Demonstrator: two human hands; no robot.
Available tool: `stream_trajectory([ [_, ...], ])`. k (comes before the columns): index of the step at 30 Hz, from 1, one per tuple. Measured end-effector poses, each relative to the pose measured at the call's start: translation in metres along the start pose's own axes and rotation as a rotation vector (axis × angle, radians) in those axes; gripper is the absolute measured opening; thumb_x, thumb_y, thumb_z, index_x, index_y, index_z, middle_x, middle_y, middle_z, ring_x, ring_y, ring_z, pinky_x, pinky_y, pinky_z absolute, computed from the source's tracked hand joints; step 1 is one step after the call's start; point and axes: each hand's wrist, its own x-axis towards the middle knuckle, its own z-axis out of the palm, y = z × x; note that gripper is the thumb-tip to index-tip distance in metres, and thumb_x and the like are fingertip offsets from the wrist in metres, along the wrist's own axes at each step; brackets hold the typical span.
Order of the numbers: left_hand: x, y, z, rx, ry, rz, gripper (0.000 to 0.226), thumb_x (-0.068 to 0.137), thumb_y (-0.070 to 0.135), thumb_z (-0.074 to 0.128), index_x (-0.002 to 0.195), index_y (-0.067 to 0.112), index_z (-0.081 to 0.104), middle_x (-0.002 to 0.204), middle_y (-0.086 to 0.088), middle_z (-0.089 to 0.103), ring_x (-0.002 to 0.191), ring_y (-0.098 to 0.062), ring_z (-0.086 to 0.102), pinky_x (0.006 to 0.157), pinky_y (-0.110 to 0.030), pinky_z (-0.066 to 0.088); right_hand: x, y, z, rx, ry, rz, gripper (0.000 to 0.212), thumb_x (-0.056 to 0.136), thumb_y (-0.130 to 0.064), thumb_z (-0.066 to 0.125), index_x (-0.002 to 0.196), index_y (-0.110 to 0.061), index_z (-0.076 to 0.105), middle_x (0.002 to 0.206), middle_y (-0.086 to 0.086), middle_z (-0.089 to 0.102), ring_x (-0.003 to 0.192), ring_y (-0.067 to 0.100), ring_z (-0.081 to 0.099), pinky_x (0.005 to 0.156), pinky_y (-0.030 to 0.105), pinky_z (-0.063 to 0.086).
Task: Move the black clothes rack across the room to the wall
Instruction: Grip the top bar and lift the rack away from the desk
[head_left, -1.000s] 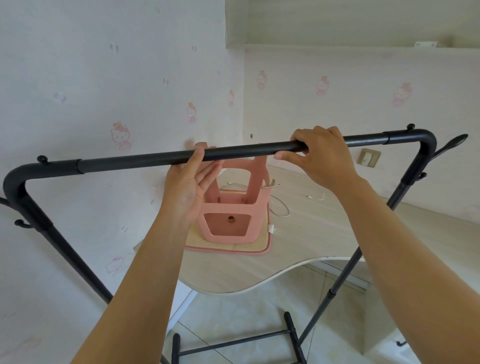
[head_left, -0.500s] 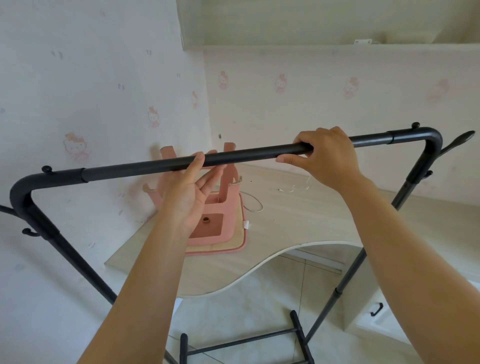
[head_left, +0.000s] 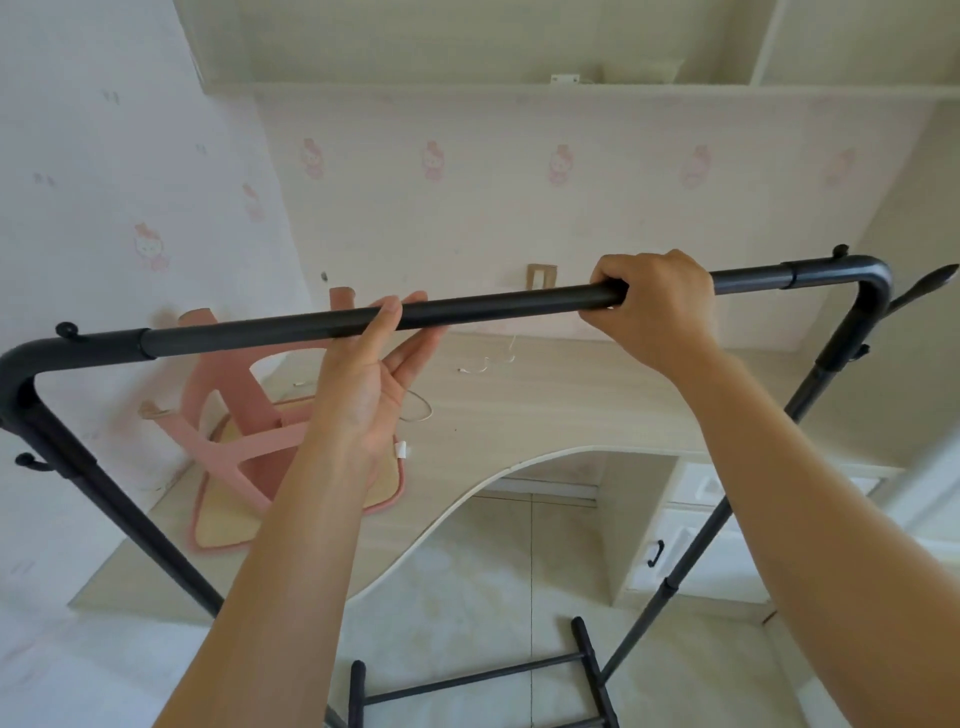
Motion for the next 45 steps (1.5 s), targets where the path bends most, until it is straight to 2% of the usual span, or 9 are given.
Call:
stream_trajectory([
  [2, -0.002, -0.006, 0.011, 0.006, -0.041, -0.026, 0.007, 0.097, 0.009, 0.057, 0.101, 0.008, 0.062, 0.100, -0.005, 0.076, 0.108, -0.033, 0.069, 0.081, -0.029, 0.059, -0.006, 0.010, -0.008, -0.018, 0.017, 0.044, 0.012, 0.079, -0.020, 0.069, 0.069, -0.015, 0.064, 0.054, 0.005, 0.060, 0.059, 0.031, 0.052, 0.063, 0.025, 0.026],
  [5, -0.008, -0.016, 0.026, 0.024, -0.090, -0.040, 0.030, 0.098, 0.009, 0.055, 0.076, 0.017, 0.074, 0.099, -0.005, 0.077, 0.102, -0.029, 0.072, 0.084, -0.030, 0.059, -0.015, 0.023, -0.018, -0.029, 0.023, 0.105, 0.012, 0.079, -0.021, 0.069, 0.070, -0.015, 0.065, 0.055, 0.004, 0.061, 0.063, 0.032, 0.054, 0.063, 0.025, 0.028],
  [9, -0.010, -0.031, 0.040, -0.015, -0.134, -0.074, 0.011, 0.098, 0.009, 0.055, 0.093, 0.008, 0.065, 0.098, -0.006, 0.077, 0.099, -0.028, 0.073, 0.082, -0.029, 0.059, -0.027, 0.039, -0.030, -0.063, 0.044, 0.173, 0.013, 0.078, -0.023, 0.071, 0.069, -0.016, 0.065, 0.054, 0.001, 0.060, 0.063, 0.031, 0.054, 0.063, 0.026, 0.030],
  [13, -0.008, -0.044, 0.055, -0.011, -0.162, -0.130, 0.012, 0.098, 0.012, 0.055, 0.100, 0.005, 0.064, 0.102, -0.006, 0.076, 0.101, -0.030, 0.072, 0.083, -0.030, 0.059, -0.035, 0.054, -0.045, -0.123, 0.066, 0.214, 0.012, 0.076, -0.023, 0.071, 0.068, -0.017, 0.065, 0.054, 0.001, 0.060, 0.064, 0.031, 0.054, 0.062, 0.025, 0.029],
  [19, -0.010, -0.062, 0.078, -0.023, -0.216, -0.173, 0.017, 0.098, 0.011, 0.055, 0.089, 0.008, 0.069, 0.100, -0.008, 0.077, 0.097, -0.031, 0.073, 0.081, -0.030, 0.060, -0.049, 0.082, -0.061, -0.190, 0.080, 0.272, 0.014, 0.074, -0.027, 0.071, 0.067, -0.018, 0.063, 0.051, -0.002, 0.055, 0.063, 0.030, 0.053, 0.058, 0.026, 0.030],
  [24, -0.008, -0.081, 0.103, -0.012, -0.257, -0.211, 0.014, 0.098, 0.013, 0.055, 0.094, 0.007, 0.067, 0.106, -0.010, 0.074, 0.096, -0.030, 0.074, 0.079, -0.029, 0.060, -0.058, 0.106, -0.081, -0.251, 0.058, 0.303, 0.015, 0.074, -0.030, 0.071, 0.068, -0.018, 0.064, 0.053, -0.001, 0.056, 0.060, 0.027, 0.053, 0.057, 0.026, 0.028],
  [35, -0.001, -0.124, 0.160, -0.009, -0.363, -0.271, 0.014, 0.098, 0.012, 0.055, 0.099, 0.004, 0.067, 0.096, -0.006, 0.078, 0.095, -0.027, 0.074, 0.086, -0.032, 0.059, -0.078, 0.162, -0.112, -0.337, 0.069, 0.388, 0.014, 0.074, -0.031, 0.070, 0.070, -0.019, 0.065, 0.057, -0.002, 0.059, 0.062, 0.024, 0.053, 0.059, 0.027, 0.032],
  [42, 0.011, -0.143, 0.182, -0.018, -0.400, -0.344, 0.034, 0.097, 0.010, 0.057, 0.070, 0.013, 0.076, 0.100, -0.011, 0.077, 0.093, -0.030, 0.075, 0.084, -0.034, 0.060, -0.084, 0.180, -0.118, -0.391, 0.077, 0.463, 0.014, 0.075, -0.031, 0.069, 0.069, -0.020, 0.064, 0.055, -0.003, 0.058, 0.061, 0.024, 0.054, 0.060, 0.027, 0.033],
  [45, 0.018, -0.149, 0.189, -0.031, -0.414, -0.379, 0.023, 0.097, 0.008, 0.056, 0.078, 0.009, 0.069, 0.102, -0.013, 0.076, 0.094, -0.032, 0.074, 0.085, -0.036, 0.060, -0.084, 0.183, -0.120, -0.409, 0.082, 0.509, 0.012, 0.075, -0.029, 0.068, 0.069, -0.020, 0.064, 0.055, -0.005, 0.057, 0.062, 0.023, 0.053, 0.062, 0.027, 0.031],
])
